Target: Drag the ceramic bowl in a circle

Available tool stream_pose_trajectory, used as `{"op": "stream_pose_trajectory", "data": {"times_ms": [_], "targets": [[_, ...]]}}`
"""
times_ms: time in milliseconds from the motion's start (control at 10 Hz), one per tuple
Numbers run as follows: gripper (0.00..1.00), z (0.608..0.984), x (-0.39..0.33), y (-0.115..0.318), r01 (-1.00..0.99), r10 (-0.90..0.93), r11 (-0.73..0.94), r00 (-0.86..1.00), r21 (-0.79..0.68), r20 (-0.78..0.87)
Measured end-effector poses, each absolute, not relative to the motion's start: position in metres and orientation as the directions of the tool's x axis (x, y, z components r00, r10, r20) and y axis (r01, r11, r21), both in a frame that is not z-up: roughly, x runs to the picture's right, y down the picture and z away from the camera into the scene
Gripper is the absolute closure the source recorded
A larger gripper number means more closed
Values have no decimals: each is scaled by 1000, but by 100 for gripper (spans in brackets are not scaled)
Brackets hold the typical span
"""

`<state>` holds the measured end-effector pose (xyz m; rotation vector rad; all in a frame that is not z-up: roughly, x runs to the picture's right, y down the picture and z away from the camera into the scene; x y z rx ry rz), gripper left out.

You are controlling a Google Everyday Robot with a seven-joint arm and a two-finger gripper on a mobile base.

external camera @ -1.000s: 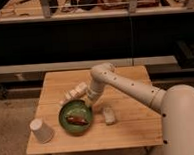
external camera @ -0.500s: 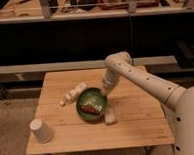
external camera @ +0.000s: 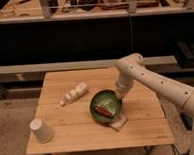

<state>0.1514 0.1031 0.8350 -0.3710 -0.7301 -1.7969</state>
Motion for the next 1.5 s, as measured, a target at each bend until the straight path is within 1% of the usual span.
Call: {"op": "stream_pose_trajectory", "data": {"times_ms": [200,400,700,1000,1100,1300,1500], "targets": [[100,815,147,123,921,-712,-239,-382,309,589],[100,804,129,164,899,-654,-267,-433,346,620],[100,808,84,204,869,-600,-268,-489,417,633],[100,818,35,202,832,-598,-260,-537,491,594],[100,823,10,197,808,-595,-262,-566,528,571],[100,830,-15,189,781,-594,-259,-592,568,544],[100,844,-45,169,766,-612,-233,-595,600,521]]}}
